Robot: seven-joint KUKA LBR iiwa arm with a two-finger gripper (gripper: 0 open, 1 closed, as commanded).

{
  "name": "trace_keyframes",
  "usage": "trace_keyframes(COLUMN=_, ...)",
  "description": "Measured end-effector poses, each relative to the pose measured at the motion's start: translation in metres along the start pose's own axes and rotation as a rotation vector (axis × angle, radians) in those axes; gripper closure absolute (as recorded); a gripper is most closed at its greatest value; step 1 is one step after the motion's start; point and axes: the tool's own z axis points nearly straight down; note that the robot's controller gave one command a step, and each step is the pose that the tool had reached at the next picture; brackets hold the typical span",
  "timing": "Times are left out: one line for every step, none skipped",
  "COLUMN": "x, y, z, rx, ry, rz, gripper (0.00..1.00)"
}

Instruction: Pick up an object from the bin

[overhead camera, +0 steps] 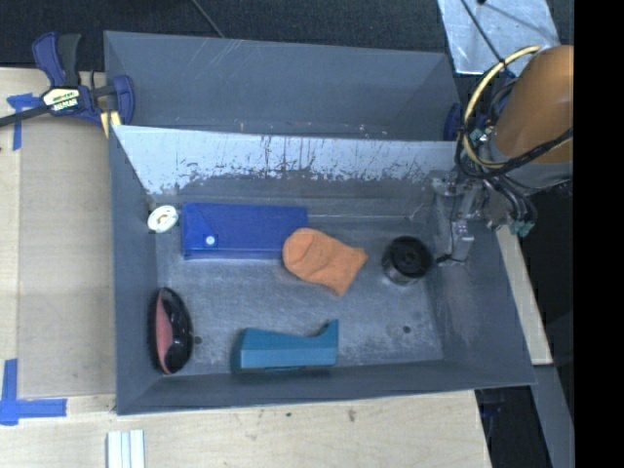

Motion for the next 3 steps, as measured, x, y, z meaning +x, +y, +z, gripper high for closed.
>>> trace_keyframes(x=0.0, y=0.012, z=0.04, rx=0.001, ry=-0.003, rz=-0.079, gripper=0.0)
trace_keyframes(x=0.002, y=0.052, z=0.058, rx=-0.001, ry=0.003, rz=0.068, gripper=1.0)
trace_keyframes(x=0.002, y=0.052, z=0.058, rx=-0.001, ry=0.003, rz=0.067, gripper=1.0)
